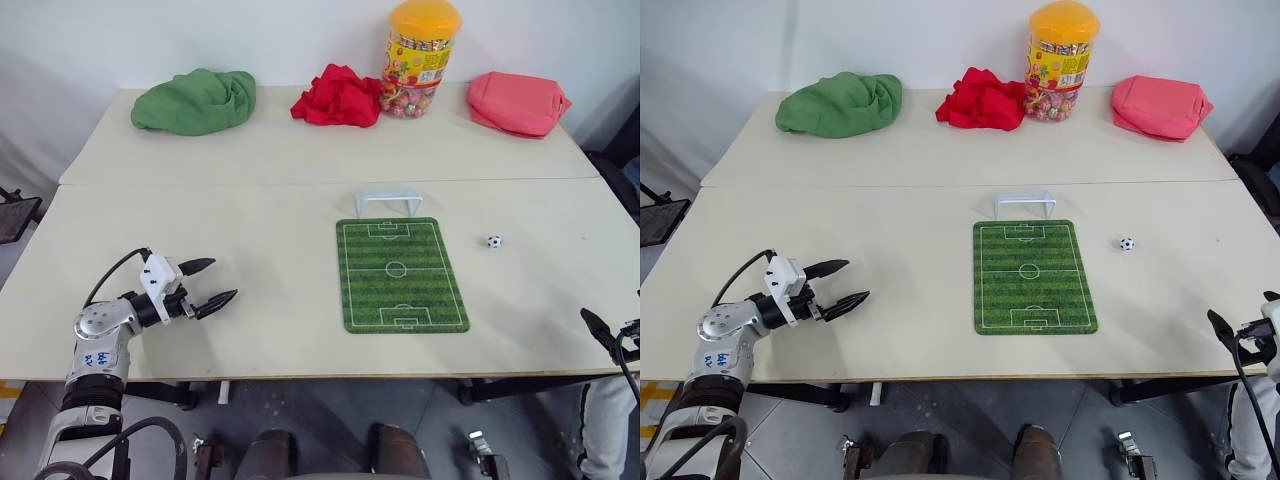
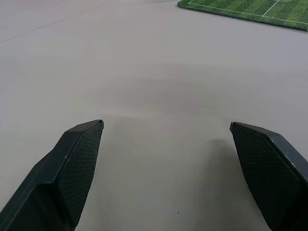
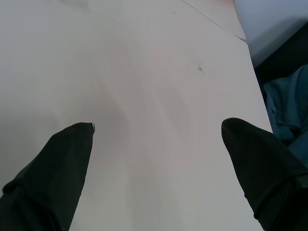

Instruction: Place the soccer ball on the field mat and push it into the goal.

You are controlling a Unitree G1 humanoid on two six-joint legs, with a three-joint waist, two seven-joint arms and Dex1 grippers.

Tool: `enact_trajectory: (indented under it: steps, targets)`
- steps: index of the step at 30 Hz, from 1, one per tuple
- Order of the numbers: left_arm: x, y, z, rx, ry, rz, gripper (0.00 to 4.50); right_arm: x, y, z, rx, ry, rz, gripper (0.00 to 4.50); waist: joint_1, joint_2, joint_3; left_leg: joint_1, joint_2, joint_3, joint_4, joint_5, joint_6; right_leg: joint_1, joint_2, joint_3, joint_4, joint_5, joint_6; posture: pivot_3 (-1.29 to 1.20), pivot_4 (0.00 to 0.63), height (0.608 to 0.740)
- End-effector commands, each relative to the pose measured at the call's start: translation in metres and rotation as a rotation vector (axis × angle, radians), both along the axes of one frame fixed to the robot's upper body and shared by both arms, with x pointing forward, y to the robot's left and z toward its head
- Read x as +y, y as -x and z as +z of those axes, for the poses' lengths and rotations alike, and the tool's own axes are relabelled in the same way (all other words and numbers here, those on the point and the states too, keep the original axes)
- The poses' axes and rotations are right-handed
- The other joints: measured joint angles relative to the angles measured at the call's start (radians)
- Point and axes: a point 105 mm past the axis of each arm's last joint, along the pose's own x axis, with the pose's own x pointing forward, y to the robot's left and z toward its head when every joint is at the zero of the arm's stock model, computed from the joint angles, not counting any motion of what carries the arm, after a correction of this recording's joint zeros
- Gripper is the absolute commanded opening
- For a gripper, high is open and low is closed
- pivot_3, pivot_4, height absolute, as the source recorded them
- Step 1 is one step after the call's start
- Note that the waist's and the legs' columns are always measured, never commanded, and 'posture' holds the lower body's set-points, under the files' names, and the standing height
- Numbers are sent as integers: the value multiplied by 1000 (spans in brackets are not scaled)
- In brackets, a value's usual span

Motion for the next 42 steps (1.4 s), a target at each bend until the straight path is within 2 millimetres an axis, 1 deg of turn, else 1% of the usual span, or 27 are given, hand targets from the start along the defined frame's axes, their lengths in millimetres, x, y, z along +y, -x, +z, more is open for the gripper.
enact_trajectory:
  steps: [1,2,5,8,10,13,16,19,21,24,28,31,35,39,42]
  targets:
    - [7,-4,11,-33,0,25,4500,0,-1,16,-59,3,-12,4442,1,0,0,0,0,0,0,0,0,0,0,0,0,0,0,0,150,740]
    - [8,-7,13,-35,-4,53,4500,0,-2,18,-66,-3,-13,4442,1,0,0,0,0,0,0,0,0,0,0,0,0,0,0,0,150,740]
    - [7,-10,18,-12,27,63,4500,1,-3,26,-79,-14,-13,4442,2,0,0,0,0,0,0,0,0,0,0,0,0,0,0,0,150,740]
    - [6,-9,19,-6,15,56,4500,7,-6,34,-80,-16,15,4442,2,-1,1,-1,0,0,1,0,0,0,0,0,0,0,0,0,150,740]
    - [2,-6,20,-8,10,30,4500,12,-11,41,-76,-48,34,4442,2,-1,1,-1,0,-1,0,0,0,0,0,0,0,0,0,0,150,740]
    - [-7,-3,25,-18,37,-38,4500,25,-25,57,-85,-117,68,4442,0,-1,1,-1,0,0,1,0,0,0,0,0,0,0,0,0,150,740]
    - [-21,-1,38,-64,96,-112,4500,50,-49,73,-95,-168,145,4442,-1,-1,2,-1,0,-1,3,0,0,-1,0,0,1,0,0,0,150,740]
    - [-32,4,43,-92,114,-187,4500,66,-66,76,-79,-189,183,4442,1,-2,3,-2,1,-1,3,0,0,-1,0,0,2,0,0,0,150,740]
    - [-37,9,46,-110,128,-238,4500,78,-76,73,-58,-225,233,4442,6,-3,3,-3,0,-1,3,0,0,-1,0,0,2,0,0,0,150,740]
    - [-50,21,49,-103,158,-359,4500,91,-105,63,-37,-241,273,4442,2,-5,5,-4,0,-2,3,0,0,-1,0,-1,1,0,0,0,150,740]
    - [-49,27,47,-97,145,-359,4500,99,-128,45,11,-257,308,4442,-1,-6,6,-4,0,-2,4,0,0,-1,0,-1,2,0,0,0,150,740]
    - [-46,35,45,-88,141,-349,4500,101,-138,37,25,-273,309,4442,-2,-5,6,-4,0,-2,3,0,0,-2,0,-1,2,0,0,0,150,740]
    - [-41,46,45,-83,138,-315,4500,96,-150,27,39,-282,273,4442,-4,-5,8,-4,0,-2,3,0,0,-2,0,-1,1,0,0,0,150,740]
    - [-36,53,44,-78,130,-295,4500,94,-156,17,59,-291,254,4442,-2,-5,8,-4,0,-2,4,0,0,-2,0,-1,2,0,0,0,150,740]
    - [-34,55,46,-83,130,-280,4500,95,-156,3,101,-316,250,4442,-3,-5,8,-4,0,-2,4,0,0,-2,0,-1,2,0,0,0,150,740]
